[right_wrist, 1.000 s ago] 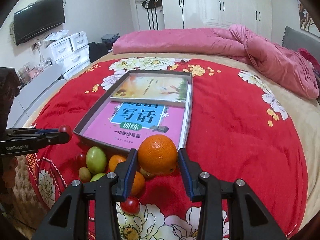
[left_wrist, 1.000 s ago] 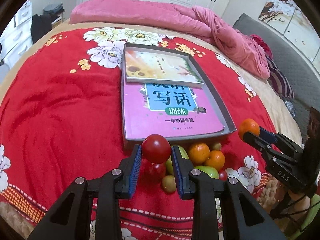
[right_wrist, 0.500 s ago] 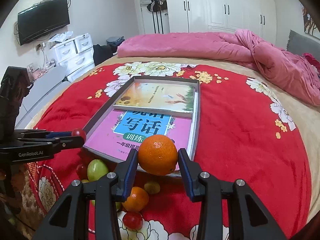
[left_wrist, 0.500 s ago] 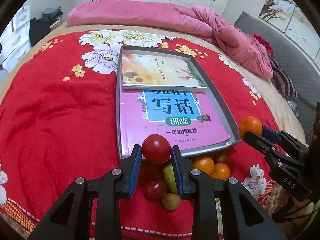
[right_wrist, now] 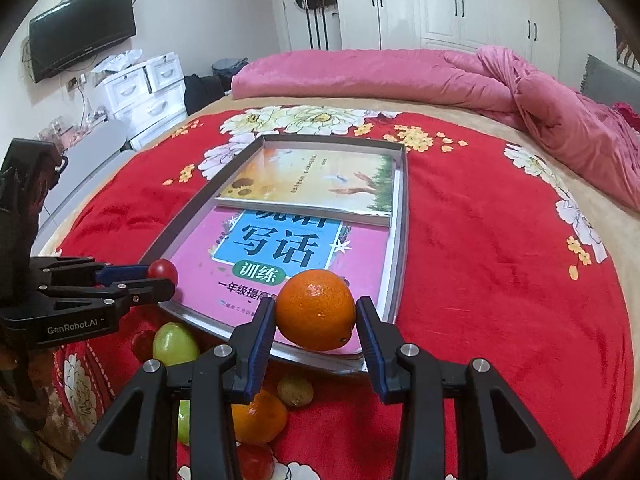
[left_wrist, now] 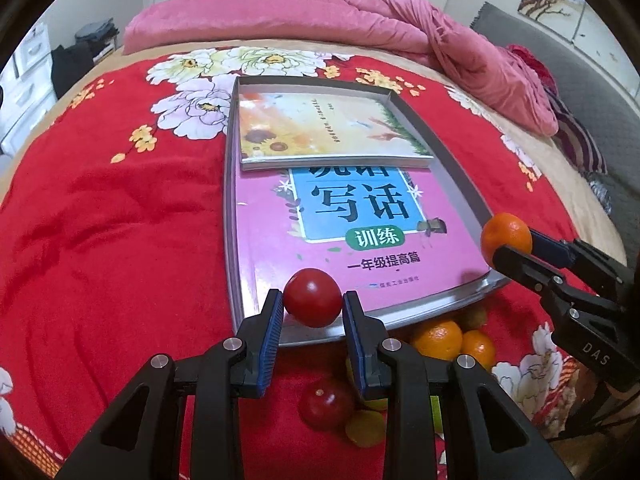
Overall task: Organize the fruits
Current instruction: 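Carry the orange onto the tray with the right tool while the left tool sets the cherry tomato there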
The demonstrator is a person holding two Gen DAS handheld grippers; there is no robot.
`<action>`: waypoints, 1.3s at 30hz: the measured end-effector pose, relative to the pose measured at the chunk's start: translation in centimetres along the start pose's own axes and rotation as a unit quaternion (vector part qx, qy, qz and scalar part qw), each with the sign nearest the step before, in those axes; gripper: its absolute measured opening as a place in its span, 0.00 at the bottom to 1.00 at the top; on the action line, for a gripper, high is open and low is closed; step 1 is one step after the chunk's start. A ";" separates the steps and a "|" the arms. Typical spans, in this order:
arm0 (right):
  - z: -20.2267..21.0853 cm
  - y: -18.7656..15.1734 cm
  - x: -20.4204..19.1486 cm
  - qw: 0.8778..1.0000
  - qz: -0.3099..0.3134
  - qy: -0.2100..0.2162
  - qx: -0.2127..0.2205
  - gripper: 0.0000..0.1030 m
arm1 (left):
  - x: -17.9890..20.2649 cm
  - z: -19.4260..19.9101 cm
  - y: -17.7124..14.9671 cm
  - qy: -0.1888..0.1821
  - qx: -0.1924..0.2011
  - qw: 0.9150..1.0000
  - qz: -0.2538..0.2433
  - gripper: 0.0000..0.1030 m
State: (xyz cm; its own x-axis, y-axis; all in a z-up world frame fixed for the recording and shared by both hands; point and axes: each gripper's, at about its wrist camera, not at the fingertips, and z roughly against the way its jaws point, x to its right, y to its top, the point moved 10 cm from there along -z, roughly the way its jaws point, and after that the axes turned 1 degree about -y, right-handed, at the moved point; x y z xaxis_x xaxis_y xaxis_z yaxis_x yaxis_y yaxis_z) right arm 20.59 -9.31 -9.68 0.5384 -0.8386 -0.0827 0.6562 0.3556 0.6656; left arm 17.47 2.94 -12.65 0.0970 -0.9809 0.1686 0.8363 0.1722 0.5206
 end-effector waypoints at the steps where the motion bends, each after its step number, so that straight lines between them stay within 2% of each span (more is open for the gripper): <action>1: -0.2 0.0 0.0 1.000 0.002 -0.001 -0.001 0.40 | 0.0 -0.1 0.0 0.003 0.000 1.000 -0.002 0.30; 25: -2.8 -1.5 0.5 0.999 0.003 -0.013 -0.050 0.40 | -0.4 -1.0 0.3 0.004 -0.003 1.000 -0.008 0.30; 39: -2.6 -1.5 0.4 0.999 -0.008 -0.003 -0.045 0.43 | -0.4 -1.0 0.3 0.004 -0.002 1.000 -0.008 0.30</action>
State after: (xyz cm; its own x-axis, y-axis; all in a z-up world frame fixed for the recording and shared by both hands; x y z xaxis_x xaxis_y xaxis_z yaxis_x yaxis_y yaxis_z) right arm 21.21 -9.09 -12.65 0.5245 -0.8467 -0.0893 0.7100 0.3771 0.5948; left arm 18.23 3.26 -13.44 0.0880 -0.9841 0.1545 0.8402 0.1567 0.5191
